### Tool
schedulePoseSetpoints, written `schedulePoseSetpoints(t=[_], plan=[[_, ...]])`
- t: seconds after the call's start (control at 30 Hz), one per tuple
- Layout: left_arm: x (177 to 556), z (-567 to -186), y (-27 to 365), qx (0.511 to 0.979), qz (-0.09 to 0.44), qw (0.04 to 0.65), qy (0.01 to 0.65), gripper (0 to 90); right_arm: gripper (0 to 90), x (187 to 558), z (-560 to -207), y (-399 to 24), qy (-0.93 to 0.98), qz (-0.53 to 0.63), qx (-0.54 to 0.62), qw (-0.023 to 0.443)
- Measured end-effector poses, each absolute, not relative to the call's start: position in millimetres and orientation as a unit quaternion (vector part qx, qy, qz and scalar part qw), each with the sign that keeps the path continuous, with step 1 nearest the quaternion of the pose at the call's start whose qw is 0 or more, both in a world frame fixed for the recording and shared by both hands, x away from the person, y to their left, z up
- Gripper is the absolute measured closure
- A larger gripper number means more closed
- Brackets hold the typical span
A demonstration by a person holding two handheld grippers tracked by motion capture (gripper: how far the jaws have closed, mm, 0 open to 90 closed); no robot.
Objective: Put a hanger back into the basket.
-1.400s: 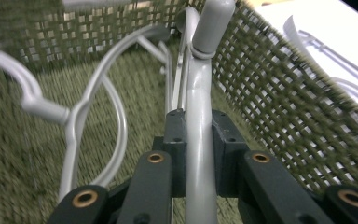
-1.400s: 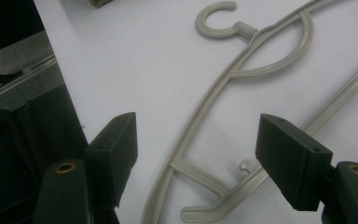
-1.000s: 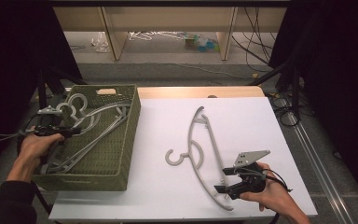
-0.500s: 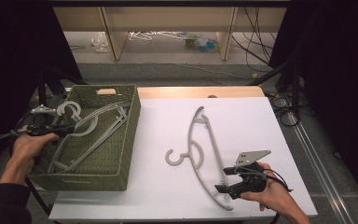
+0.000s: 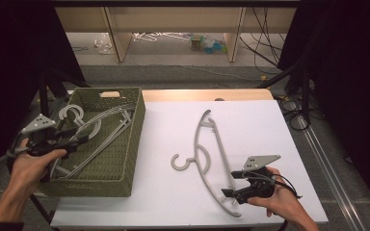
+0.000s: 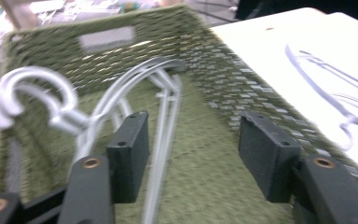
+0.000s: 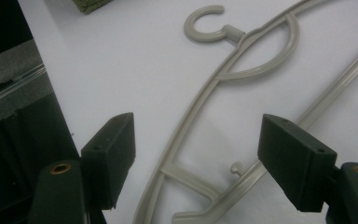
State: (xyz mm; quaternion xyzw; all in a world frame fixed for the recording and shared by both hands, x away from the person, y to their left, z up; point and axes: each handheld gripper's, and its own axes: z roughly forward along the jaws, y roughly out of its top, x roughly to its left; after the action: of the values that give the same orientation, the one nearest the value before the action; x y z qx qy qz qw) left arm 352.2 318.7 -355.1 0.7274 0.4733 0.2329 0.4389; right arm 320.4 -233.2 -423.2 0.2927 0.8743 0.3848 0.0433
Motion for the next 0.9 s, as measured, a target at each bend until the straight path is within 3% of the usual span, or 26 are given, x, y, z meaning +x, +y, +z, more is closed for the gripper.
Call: schedulePoseSetpoints(t=[0.23, 0.47, 0.6, 0.9], plan=[[316, -360, 274, 0.748, 0.233, 0.451, 0.429, 31.7, 28.0, 321, -425, -231, 0.866, 0.396, 0.301, 0.055], [293, -376, 235, 0.741, 0.182, 0.499, 0.411, 28.1, 27.8, 321, -429, -231, 0.858, 0.402, 0.315, 0.058], [286, -391, 213, 0.763, 0.201, 0.482, 0.381, 22.2, 27.7, 321, -430, -231, 0.858, 0.404, 0.311, 0.059], [272, -412, 188, 0.768, 0.166, 0.503, 0.360, 20.0, 27.4, 321, -433, -229, 0.859, 0.402, 0.310, 0.063]])
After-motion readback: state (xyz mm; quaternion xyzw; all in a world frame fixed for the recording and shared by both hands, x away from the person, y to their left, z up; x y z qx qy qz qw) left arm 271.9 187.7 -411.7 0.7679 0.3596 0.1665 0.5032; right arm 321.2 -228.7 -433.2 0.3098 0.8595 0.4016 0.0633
